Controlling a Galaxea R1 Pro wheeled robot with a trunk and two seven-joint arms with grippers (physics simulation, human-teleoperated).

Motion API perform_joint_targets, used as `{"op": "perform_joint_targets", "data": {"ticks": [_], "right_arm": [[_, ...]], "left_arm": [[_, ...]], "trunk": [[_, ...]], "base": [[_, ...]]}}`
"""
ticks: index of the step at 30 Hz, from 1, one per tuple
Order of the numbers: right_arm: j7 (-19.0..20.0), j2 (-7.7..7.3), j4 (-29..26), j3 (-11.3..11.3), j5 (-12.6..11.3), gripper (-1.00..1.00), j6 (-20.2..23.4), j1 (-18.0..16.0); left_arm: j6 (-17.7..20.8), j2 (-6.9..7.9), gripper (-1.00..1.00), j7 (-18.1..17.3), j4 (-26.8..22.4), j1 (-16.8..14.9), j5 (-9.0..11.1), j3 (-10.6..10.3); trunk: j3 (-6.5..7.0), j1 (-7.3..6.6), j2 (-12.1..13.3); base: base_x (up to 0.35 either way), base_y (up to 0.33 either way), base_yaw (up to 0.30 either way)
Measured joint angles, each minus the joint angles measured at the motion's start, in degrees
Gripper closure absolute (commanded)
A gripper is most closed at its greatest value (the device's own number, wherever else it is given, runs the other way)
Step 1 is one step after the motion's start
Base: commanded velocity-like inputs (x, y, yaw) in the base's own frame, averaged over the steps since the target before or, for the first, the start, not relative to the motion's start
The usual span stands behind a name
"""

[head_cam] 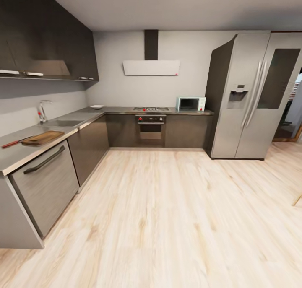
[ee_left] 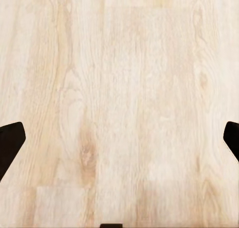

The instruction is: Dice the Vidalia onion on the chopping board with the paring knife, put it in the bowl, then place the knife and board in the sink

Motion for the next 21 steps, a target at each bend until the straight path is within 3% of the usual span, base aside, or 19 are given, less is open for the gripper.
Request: {"op": "perform_joint_targets", "data": {"ticks": [21], "right_arm": [[-0.1,0.00,0.1,0.0,0.0,-1.00,0.0,0.0]], "left_arm": [[0.0,0.00,-1.00,0.0,0.0,0.0,0.0,0.0]], "trunk": [[0.00,0.00,0.0]], "base": [[0.334,-0.133,0.151]]}}
